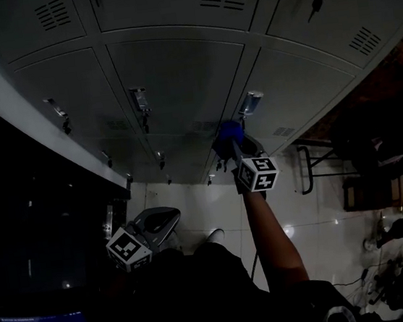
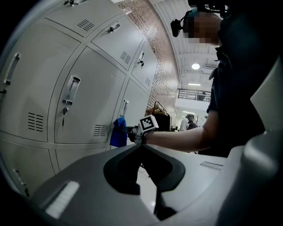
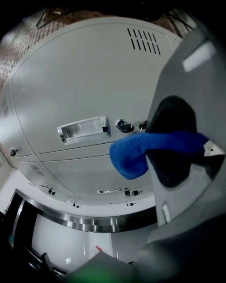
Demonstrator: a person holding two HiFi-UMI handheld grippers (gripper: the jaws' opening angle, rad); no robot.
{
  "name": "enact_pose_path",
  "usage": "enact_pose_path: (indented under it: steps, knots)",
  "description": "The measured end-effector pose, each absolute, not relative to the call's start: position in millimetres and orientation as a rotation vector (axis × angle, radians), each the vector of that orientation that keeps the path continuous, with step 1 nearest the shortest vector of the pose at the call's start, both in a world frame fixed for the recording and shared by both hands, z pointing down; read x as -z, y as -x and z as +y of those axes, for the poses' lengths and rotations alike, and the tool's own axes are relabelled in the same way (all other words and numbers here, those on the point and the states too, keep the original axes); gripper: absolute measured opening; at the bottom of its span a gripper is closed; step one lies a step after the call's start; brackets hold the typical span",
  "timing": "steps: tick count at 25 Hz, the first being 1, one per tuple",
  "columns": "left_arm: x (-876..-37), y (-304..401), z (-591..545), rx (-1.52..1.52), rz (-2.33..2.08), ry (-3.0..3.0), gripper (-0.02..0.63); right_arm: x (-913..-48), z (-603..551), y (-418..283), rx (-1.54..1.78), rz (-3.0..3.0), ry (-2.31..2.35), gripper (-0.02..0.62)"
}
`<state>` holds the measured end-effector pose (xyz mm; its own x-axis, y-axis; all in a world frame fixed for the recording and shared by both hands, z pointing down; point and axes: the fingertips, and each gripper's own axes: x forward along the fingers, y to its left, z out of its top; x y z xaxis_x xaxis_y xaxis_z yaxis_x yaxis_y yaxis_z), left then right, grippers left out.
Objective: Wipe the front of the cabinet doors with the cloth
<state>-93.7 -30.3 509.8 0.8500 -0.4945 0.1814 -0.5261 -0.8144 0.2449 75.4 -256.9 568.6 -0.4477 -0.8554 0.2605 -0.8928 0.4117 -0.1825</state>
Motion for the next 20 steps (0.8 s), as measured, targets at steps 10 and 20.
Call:
enact_pose_path:
  steps: [10, 20]
  knots:
    - [-515.2, 87.7, -33.5, -0.17, -0.796, -2.713, 0.0, -586.5, -274.7, -124.9, -0.478, -2.443, -1.684, 0.078]
    - [-522.5, 47.2, -50.8, -0.195, -0.716, -2.748, 0.0, -597.3, -271.9, -219.4, -0.485, -2.318, -1.853, 0.078]
